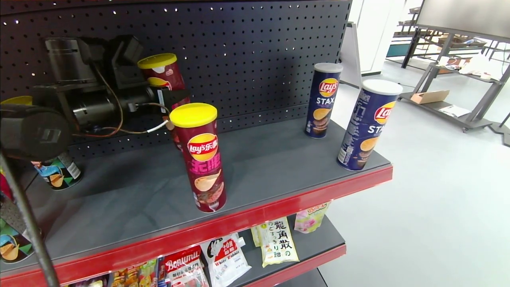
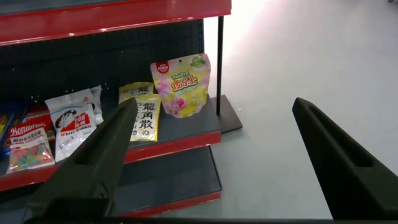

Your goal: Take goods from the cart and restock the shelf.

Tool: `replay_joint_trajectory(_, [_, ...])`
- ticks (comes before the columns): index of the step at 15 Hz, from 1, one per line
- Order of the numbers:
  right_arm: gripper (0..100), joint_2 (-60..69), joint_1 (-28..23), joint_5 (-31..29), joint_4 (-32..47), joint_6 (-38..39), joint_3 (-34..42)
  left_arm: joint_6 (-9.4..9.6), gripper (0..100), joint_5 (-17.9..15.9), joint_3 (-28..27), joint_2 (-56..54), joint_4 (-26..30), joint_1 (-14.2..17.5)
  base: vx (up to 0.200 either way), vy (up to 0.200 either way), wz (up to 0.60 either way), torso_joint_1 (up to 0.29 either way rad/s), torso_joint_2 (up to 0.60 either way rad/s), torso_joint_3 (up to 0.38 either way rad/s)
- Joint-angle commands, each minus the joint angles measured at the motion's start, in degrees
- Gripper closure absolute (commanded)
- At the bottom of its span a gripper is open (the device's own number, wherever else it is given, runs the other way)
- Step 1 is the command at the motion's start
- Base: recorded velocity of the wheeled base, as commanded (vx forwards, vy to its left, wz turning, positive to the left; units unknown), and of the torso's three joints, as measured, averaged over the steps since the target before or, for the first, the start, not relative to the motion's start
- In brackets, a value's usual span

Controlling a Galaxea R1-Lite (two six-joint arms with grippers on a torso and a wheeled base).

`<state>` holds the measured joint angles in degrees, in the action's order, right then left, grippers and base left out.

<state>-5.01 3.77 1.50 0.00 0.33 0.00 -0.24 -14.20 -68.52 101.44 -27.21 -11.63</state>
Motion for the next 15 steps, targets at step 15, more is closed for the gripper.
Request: replay_joint_trajectory(15, [0,-0.09,0.01,-0.01,0.0,0.02,0.0,5.78,100,-0.12,-2.32,8.69,-2.85,-1.2,0.0,0.0,0.0,0.0,0.0,0.0])
